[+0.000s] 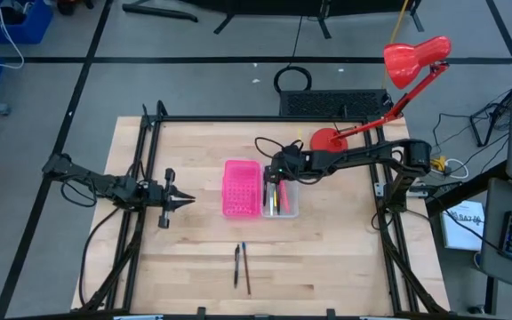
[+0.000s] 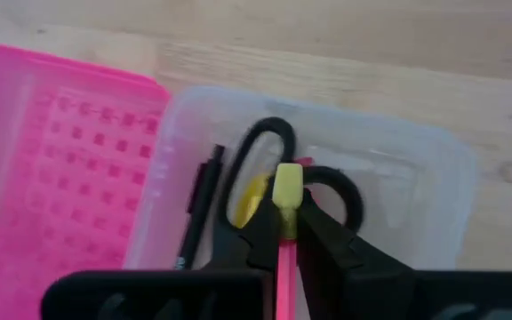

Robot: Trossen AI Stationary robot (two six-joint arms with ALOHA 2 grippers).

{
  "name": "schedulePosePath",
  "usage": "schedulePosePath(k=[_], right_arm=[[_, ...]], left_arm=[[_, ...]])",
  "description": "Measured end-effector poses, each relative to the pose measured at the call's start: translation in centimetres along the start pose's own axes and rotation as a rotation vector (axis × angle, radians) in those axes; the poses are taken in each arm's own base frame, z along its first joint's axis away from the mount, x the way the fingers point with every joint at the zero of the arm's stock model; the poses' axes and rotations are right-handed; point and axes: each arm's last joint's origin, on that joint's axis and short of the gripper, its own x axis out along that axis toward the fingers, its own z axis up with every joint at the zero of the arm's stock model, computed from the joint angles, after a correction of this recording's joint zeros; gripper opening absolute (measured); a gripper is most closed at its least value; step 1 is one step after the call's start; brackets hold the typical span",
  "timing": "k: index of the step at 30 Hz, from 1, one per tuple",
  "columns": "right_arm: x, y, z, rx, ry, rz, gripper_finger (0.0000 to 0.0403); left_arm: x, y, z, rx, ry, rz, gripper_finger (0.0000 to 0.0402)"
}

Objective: Pick & place school supplies into a supply box
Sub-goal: Put the pink pencil into the supply box

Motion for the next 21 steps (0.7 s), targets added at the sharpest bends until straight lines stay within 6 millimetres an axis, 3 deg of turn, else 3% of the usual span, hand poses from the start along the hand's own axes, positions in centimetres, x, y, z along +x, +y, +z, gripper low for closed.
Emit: schedulePosePath(k=[21], right_arm=[[-0.16,0.29,0.28,-0.046,0.028,0.084,0.0139]], left_arm=[[0.0,0.12,-0.01,0.013,0.004,0.041,0.0042]])
